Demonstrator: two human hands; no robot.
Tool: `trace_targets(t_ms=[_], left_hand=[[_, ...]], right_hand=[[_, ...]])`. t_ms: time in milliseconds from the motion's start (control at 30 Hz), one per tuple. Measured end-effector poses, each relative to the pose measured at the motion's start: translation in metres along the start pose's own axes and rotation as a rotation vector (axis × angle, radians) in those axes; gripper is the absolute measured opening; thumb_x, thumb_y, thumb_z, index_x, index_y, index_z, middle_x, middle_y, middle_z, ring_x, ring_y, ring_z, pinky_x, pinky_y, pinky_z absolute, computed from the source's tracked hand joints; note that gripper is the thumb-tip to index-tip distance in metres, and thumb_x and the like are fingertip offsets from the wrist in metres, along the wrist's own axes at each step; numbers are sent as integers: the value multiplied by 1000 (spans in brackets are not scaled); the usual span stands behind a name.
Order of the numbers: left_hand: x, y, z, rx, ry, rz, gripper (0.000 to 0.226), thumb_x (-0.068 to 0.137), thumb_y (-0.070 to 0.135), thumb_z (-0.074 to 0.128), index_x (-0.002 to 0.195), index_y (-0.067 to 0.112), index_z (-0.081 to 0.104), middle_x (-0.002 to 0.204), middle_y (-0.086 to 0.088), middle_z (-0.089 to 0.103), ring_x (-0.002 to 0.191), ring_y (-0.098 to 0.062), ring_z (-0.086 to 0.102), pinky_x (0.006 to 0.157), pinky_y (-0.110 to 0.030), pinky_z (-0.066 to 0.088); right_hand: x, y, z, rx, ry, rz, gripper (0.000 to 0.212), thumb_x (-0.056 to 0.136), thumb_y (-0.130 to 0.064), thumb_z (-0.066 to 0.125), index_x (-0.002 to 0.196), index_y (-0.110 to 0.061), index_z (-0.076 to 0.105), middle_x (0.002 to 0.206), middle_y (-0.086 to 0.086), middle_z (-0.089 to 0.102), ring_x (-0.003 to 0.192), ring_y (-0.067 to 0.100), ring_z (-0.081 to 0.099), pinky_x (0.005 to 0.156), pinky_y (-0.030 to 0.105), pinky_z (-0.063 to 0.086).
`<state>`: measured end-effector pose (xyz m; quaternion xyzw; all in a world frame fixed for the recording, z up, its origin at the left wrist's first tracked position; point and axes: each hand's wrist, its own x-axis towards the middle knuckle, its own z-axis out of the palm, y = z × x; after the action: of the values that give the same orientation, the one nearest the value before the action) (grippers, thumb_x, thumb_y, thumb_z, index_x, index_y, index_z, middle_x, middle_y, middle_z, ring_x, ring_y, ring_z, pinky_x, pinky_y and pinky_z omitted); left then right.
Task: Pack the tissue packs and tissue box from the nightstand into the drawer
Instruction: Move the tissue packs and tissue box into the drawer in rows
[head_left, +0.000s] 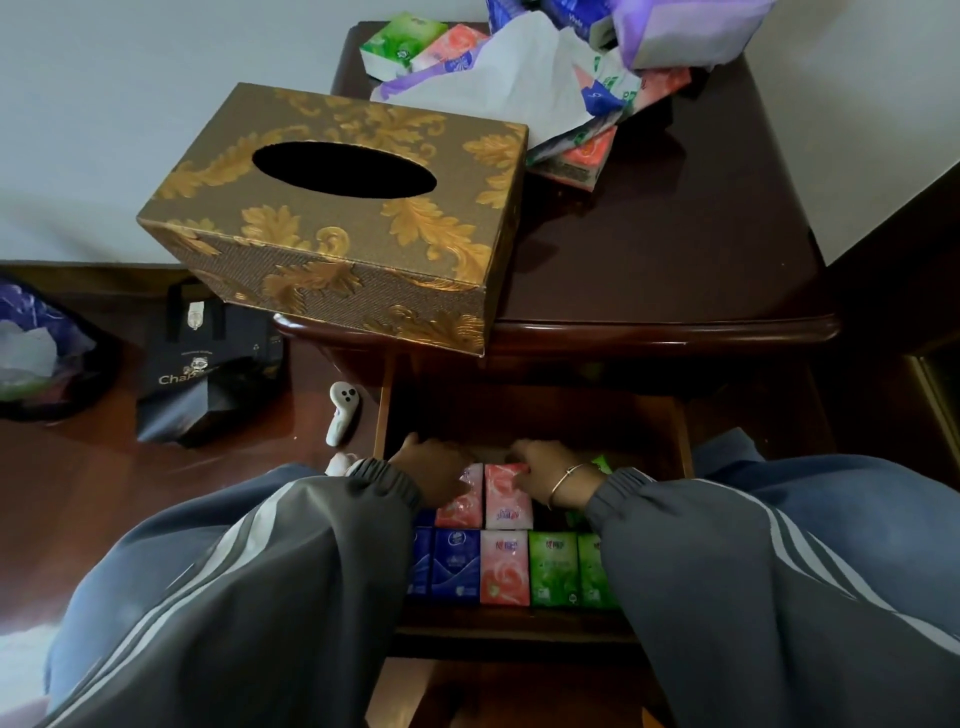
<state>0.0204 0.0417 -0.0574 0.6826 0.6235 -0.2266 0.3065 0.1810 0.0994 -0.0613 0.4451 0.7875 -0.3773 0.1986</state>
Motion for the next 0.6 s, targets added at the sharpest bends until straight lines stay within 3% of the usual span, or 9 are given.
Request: trace_targets(t_ms=[133, 267, 367, 467, 600], left_hand=[[-4, 2, 4, -18, -12, -12, 54, 96, 28, 46, 148, 24, 32, 153, -2, 35, 140, -21, 31, 116, -51, 17], [-8, 4, 7, -74, 4, -38, 56, 97, 32, 44, 149, 23, 27, 155, -3, 31, 142, -23, 28, 116, -51, 19], [-8, 9, 5, -142, 144, -68, 53, 98, 37, 42, 148, 23, 31, 150, -5, 37, 135, -25, 38, 111, -44, 30], [-2, 29, 0, -234, 323, -28, 46, 97, 35, 44, 141, 21, 44, 140, -6, 48, 126, -26, 47, 104, -39, 39], [18, 75, -3, -390, 331, 42, 43, 93, 24, 51, 135, 15, 50, 134, -11, 54, 121, -30, 53, 100, -37, 42]], right_hand=[[-1, 0, 3, 148, -57, 28, 36, 90, -6, 47, 124, -10, 59, 119, 12, 64, 106, 27, 61, 88, 31, 51], [-9, 8, -7, 315, -80, 33, 52, 89, -9, 57, 139, -13, 42, 139, 9, 50, 124, 24, 51, 103, 32, 43], [-15, 26, -28, 363, 19, 47, 46, 89, 0, 53, 133, -12, 48, 133, 13, 54, 117, 26, 56, 92, 34, 49], [-27, 53, -47, 221, 166, 100, 36, 86, -10, 62, 122, -13, 57, 119, 11, 63, 104, 24, 62, 79, 25, 47], [-43, 78, -41, 53, 160, 246, 48, 83, -25, 66, 127, -15, 50, 126, 8, 58, 112, 24, 57, 86, 24, 42]])
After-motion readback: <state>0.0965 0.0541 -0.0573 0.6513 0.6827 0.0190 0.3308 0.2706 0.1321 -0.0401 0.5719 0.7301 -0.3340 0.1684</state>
